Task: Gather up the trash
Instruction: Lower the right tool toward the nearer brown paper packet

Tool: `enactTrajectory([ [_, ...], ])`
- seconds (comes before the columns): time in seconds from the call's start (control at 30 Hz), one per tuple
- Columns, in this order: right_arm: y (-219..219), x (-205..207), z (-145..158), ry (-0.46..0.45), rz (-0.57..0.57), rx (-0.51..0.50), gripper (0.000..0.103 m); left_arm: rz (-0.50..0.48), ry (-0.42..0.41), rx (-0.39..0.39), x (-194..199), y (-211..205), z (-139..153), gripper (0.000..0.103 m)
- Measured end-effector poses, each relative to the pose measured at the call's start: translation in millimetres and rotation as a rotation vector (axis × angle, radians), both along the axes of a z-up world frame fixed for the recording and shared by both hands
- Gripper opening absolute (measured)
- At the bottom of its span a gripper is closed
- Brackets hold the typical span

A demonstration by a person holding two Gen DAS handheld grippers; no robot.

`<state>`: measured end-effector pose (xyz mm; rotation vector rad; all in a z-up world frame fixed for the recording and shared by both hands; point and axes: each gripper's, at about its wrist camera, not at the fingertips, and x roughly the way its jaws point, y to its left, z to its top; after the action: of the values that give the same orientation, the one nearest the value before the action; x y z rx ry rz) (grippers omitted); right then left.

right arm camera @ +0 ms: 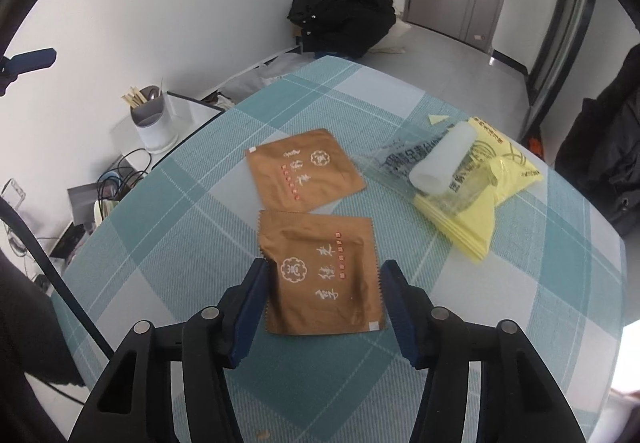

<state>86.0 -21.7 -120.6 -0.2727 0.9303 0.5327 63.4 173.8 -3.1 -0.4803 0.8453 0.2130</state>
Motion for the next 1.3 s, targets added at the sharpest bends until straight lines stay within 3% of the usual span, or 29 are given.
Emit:
enactTrajectory([
  [0.33, -19.6, -18.2, 3.5, -0.016, -0.006, 0.012, 0.047, -0.003, 0.006, 0.013, 1.6, -2.5, -1.6, 0.097],
  [0.53, -27.0, -21.4, 8.3, 0.014, -0.007, 0.044, 0.025, -0.003, 0.01, 0.032, 3.6, -7.7, -1.4, 0.097],
  [0.57, -27.6, -22.0, 9.2, 0.016, -0.007, 0.044, 0.003, -0.001, 0.01, 0.031, 3.5, -8.1, -1.2, 0.097],
  [0.77, -43.1, -27.4, 14.9, 0.036, -0.036, 0.078, 0.0, -0.001, 0.021, 0.035, 5.5, -14.3, -3.2, 0.097],
  [0.87, -56.1, -28.4, 18.4, 0.049, -0.054, 0.125, 0.008, -0.005, 0.034, 0.047, 7.2, -19.4, -6.1, 0.097],
  [0.9, -59.1, -27.0, 17.4, 0.059, -0.061, 0.12, 0.026, -0.01, 0.039, 0.045, 8.2, -21.6, -6.9, 0.097],
  [0.93, -61.5, -25.6, 16.2, 0.066, -0.069, 0.112, 0.037, -0.015, 0.041, 0.045, 8.6, -23.6, -7.7, 0.097],
  [0.97, -63.7, -24.8, 15.7, 0.067, -0.067, 0.12, 0.058, -0.018, 0.044, 0.05, 9.1, -25.4, -8.3, 0.097],
  [1.0, -65.3, -24.3, 15.4, 0.063, -0.062, 0.13, 0.064, -0.019, 0.046, 0.055, 9.4, -26.7, -8.3, 0.097],
  [1.3, -43.7, -2.9, -0.8, 0.045, -0.033, 0.006, 0.066, -0.011, 0.062, 0.088, 15.3, -32.5, -10.9, 0.097],
])
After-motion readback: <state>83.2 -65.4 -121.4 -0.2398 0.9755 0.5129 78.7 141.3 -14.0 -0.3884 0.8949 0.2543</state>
